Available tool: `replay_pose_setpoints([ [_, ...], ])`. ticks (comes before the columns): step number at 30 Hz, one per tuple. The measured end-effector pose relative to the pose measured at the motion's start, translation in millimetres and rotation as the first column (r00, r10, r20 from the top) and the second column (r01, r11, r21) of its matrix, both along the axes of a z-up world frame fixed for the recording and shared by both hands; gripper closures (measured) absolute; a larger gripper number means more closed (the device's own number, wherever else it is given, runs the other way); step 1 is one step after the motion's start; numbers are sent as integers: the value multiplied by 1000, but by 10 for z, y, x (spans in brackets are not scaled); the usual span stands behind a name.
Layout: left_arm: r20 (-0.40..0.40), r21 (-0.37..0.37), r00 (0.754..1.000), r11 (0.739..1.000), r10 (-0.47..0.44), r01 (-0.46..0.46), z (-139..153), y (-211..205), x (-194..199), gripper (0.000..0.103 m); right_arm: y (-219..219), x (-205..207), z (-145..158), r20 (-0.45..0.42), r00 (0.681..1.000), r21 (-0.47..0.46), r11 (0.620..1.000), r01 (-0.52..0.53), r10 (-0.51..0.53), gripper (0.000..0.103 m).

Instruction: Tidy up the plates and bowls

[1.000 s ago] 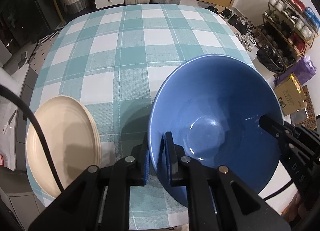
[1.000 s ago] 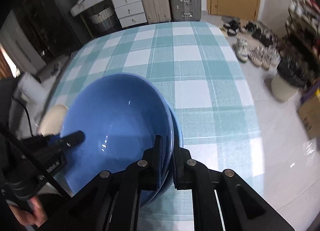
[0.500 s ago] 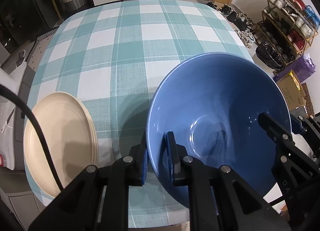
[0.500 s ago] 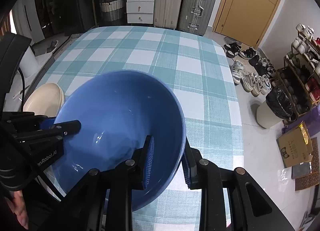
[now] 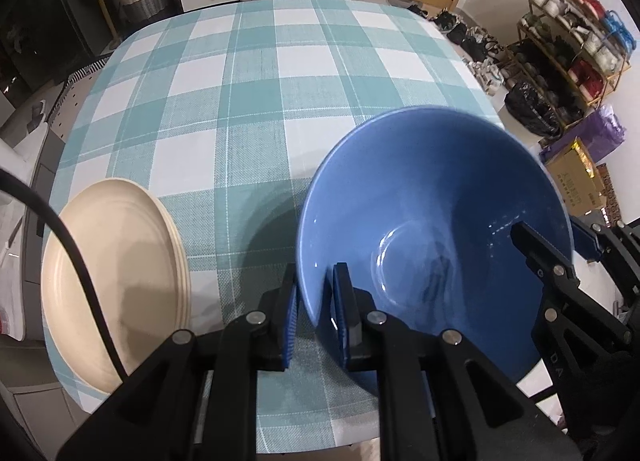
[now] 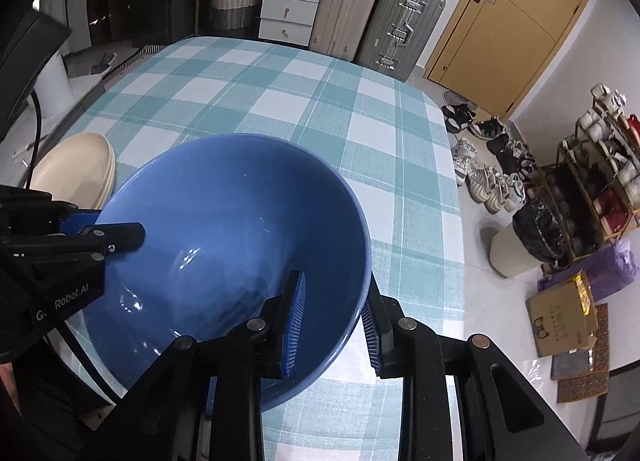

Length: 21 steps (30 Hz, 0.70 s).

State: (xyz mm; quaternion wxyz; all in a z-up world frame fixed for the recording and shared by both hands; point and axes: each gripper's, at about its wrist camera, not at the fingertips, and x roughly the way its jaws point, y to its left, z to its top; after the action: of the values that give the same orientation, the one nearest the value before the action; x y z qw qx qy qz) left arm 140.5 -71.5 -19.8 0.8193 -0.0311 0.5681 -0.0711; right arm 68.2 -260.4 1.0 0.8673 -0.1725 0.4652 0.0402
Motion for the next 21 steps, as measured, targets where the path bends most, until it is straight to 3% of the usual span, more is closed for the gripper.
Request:
replay_pose_setpoints([
  [6, -2, -20, 1000, 1000, 5, -6, 21, 55, -13, 86, -57, -10, 63, 3, 1000, 16, 1000, 8, -8, 75],
  [10, 16, -36, 1000, 999, 0, 1, 69, 91, -49, 86, -100, -55, 200, 35, 999, 81, 997, 11, -14, 74],
  [11, 22, -39, 1000, 999, 2, -1, 83, 106, -57, 83, -107, -76, 241, 50, 999, 96, 995, 11, -16, 72],
  [13, 38, -41, 999, 999, 19, -17, 119, 153, -86, 69, -112, -123, 308, 80, 997, 123, 992, 11, -21, 68],
  [14, 56, -30, 997, 999, 44, -42, 150, 194, -121, 56, -117, -162, 344, 95, 995, 147, 989, 7, -21, 67],
  [17, 152, -14, 982, 994, 108, -107, 265, 326, -285, 56, -147, -331, 394, 131, 991, 237, 971, -21, -10, 66],
  [21, 247, -18, 962, 993, 116, -115, 375, 405, -482, 56, -162, -581, 353, 198, 980, 292, 955, -49, -10, 65],
])
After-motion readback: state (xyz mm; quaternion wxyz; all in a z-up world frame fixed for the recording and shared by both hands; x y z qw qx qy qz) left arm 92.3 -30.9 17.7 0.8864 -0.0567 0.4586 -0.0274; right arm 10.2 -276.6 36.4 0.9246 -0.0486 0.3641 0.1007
